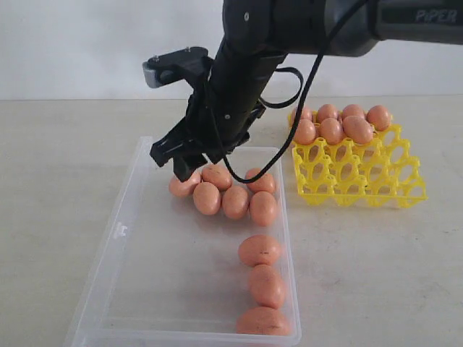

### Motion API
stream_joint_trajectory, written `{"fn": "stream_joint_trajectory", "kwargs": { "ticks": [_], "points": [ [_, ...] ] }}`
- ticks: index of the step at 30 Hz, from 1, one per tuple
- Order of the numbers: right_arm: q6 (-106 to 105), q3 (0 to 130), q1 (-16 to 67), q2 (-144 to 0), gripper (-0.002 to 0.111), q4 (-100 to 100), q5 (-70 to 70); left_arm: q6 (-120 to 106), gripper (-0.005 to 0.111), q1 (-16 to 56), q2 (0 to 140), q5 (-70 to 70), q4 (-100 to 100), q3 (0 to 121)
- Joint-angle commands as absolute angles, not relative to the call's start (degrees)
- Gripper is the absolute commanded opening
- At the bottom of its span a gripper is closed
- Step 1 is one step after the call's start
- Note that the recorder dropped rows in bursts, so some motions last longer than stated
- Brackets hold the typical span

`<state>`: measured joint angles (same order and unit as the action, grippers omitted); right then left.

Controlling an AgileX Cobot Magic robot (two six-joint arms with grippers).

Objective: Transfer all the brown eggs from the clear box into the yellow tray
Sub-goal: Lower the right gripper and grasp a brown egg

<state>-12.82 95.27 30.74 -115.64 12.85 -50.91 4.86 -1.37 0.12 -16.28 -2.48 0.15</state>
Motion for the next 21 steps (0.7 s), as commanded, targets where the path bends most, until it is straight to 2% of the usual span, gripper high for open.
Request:
{"fn": "stream_joint_trajectory", "kwargs": {
  "ticks": [1, 11, 17, 19, 21],
  "points": [
    [-11.1, 95.6, 30.3, -119.3, 0.054, 13.0, -49.9, 4.7, 0.004, -1.6, 0.0, -15.9, -2.3, 0.0],
    [-7.5, 95.6, 30.3, -125.8, 0.054, 11.8, -39.7, 4.7, 0.004, -1.6, 0.0, -15.9, -2.3, 0.0],
    [-3.8, 95.6, 30.3, -128.8, 0.053, 10.6, -40.2, 4.7, 0.004, -1.6, 0.0, -15.9, -2.3, 0.0],
    [-3.7, 95.6, 30.3, -128.9, 0.043, 10.4, -40.1, 4.7, 0.004, -1.6, 0.0, -15.9, -2.3, 0.0],
    [-3.7, 95.6, 30.3, -128.9, 0.021, 9.9, -40.1, 4.7, 0.004, -1.6, 0.0, -15.9, -2.3, 0.0]
  ]
}}
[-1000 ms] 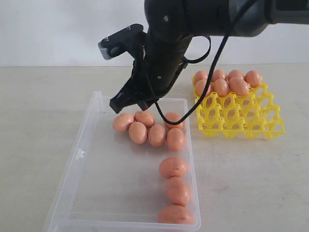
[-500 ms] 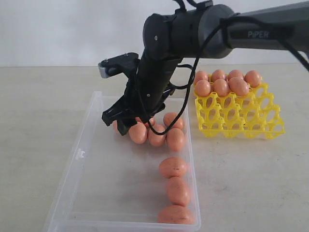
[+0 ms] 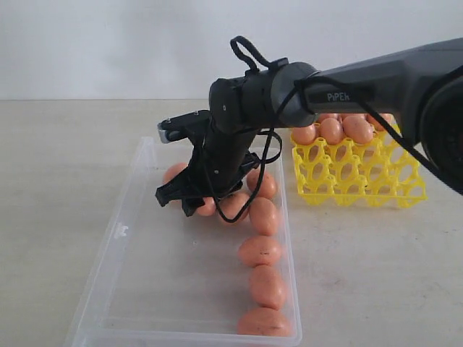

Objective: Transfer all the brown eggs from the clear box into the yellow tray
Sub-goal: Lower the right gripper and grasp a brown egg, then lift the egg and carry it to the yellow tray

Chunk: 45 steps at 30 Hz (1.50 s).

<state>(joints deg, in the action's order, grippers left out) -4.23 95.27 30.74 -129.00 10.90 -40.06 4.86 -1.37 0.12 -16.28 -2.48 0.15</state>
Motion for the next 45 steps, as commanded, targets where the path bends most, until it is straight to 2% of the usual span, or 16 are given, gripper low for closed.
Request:
{"fn": "stream_joint_trajectory", "kwargs": {
  "ticks": [1, 2, 14, 16, 19, 25, 27, 28, 29, 30, 32, 33, 35, 36, 40, 45],
  "points": [
    [-3.7, 95.6, 30.3, -128.8, 0.010, 9.7, -40.2, 4.7, 0.004, -1.6, 0.0, -15.9, -2.3, 0.0],
    [-3.7, 95.6, 30.3, -128.6, 0.000, 9.6, -40.2, 4.7, 0.004, -1.6, 0.0, -15.9, -2.3, 0.0],
    [0.0, 93.8, 30.7, -119.4, 0.000, 13.6, -35.0, 4.7, 0.004, -1.6, 0.0, -15.9, -2.3, 0.0],
    [0.4, 90.0, 31.7, -115.9, 0.000, 13.7, -28.5, 4.7, 0.004, -1.6, 0.0, -15.9, -2.3, 0.0],
    [3.1, 79.0, 33.4, -109.1, 0.000, 13.7, -11.0, 4.7, 0.004, -1.6, 0.0, -15.9, -2.3, 0.0],
    [12.2, 50.8, 32.8, -97.0, 0.000, 21.3, 32.4, 4.7, 0.004, -1.6, 0.0, -15.9, -2.3, 0.0],
    [17.9, 44.6, 26.5, -94.6, 0.000, 28.3, 42.4, 4.7, 0.004, -1.6, 0.0, -15.9, -2.3, 0.0],
    [20.7, 43.9, 23.6, -94.4, 0.000, 28.3, 42.0, 4.7, 0.004, -1.6, 0.0, -15.9, -2.3, 0.0],
    [30.7, 43.7, 15.1, -94.6, 0.000, 23.3, 40.0, 4.7, 0.004, -1.6, 0.0, -15.9, -2.3, 0.0],
    [36.5, 43.9, 11.4, -95.0, 0.000, 18.7, 40.2, 4.7, 0.004, -1.6, 0.0, -15.9, -2.3, 0.0],
    [65.2, 46.3, -3.6, -98.5, 0.000, -3.8, 47.2, 4.7, 0.004, -1.6, 0.0, -15.9, -2.3, 0.0],
    [79.6, 49.6, -12.8, -103.0, 0.000, -17.8, 58.5, 4.7, 0.004, -1.6, 0.0, -15.9, -2.3, 0.0],
    [88.1, 56.2, -22.5, -110.2, 0.000, -33.5, 70.0, 4.7, 0.004, -1.6, 0.0, -15.9, -2.3, 0.0],
    [89.5, 60.4, -26.4, -114.0, 0.000, -43.6, 70.0, 4.7, 0.004, -1.6, 0.0, -15.9, -2.3, 0.0],
    [80.4, 67.3, -30.7, -118.8, 0.000, -68.0, 69.5, 4.7, 0.004, -1.6, 0.0, -15.9, -2.3, 0.0],
    [69.9, 67.5, -28.6, -120.9, 0.000, -69.4, 58.8, 4.7, 0.004, -1.6, 0.0, -15.9, -2.3, 0.0]
  ]
}}
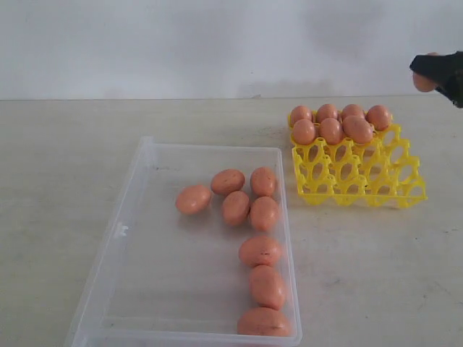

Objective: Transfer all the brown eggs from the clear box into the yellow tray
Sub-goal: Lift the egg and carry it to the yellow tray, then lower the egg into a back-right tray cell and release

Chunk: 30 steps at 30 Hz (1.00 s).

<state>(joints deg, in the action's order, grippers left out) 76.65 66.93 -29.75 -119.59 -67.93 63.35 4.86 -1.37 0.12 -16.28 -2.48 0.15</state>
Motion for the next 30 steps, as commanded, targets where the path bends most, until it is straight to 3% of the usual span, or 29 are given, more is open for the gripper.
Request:
{"fn": "stream_joint_trajectory", "kwargs": {
  "ticks": [1, 24, 26, 30],
  "points": [
    [68.7, 67.6, -28.1, -121.4, 0.000, -69.2, 58.5, 4.7, 0.004, -1.6, 0.0, -15.9, -2.3, 0.0],
    [60.3, 67.6, -24.6, -127.5, 0.001, -64.8, 51.6, 4.7, 0.004, -1.6, 0.0, -15.9, -2.3, 0.0],
    [59.4, 67.6, -24.6, -127.8, 0.008, -64.7, 51.5, 4.7, 0.004, -1.6, 0.0, -15.9, -2.3, 0.0],
    [59.4, 67.6, -24.6, -128.5, 0.032, -62.0, 51.8, 4.7, 0.004, -1.6, 0.0, -15.9, -2.3, 0.0]
  ]
}}
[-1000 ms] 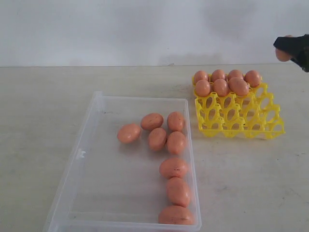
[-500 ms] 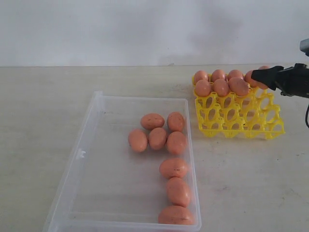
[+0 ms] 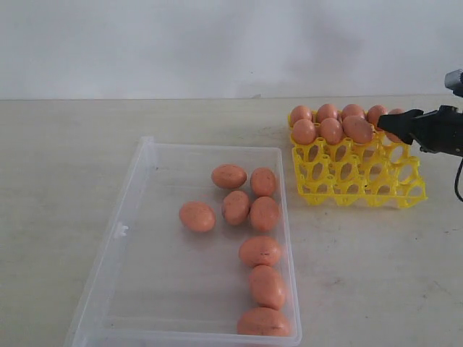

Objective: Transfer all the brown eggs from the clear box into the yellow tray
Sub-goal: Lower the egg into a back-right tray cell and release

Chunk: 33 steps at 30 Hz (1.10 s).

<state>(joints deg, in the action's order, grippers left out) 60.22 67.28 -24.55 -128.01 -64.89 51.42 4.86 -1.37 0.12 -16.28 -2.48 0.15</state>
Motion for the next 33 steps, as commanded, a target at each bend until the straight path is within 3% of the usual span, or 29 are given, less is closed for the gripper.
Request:
{"fn": "stream_joint_trajectory", "kwargs": {
  "ticks": [1, 4, 12, 33],
  "points": [
    [59.4, 67.6, -24.5, -128.7, 0.037, -61.3, 52.1, 4.7, 0.004, -1.6, 0.0, -15.9, -2.3, 0.0],
    [59.4, 67.6, -24.1, -128.7, 0.047, -60.2, 51.9, 4.7, 0.004, -1.6, 0.0, -15.9, -2.3, 0.0],
    [59.4, 67.6, -22.7, -128.7, 0.060, -59.0, 51.0, 4.7, 0.004, -1.6, 0.0, -15.9, -2.3, 0.0],
    [59.2, 67.6, -22.3, -127.5, 0.060, -53.2, 60.1, 4.7, 0.004, -1.6, 0.0, -15.9, -2.3, 0.0]
  ]
}}
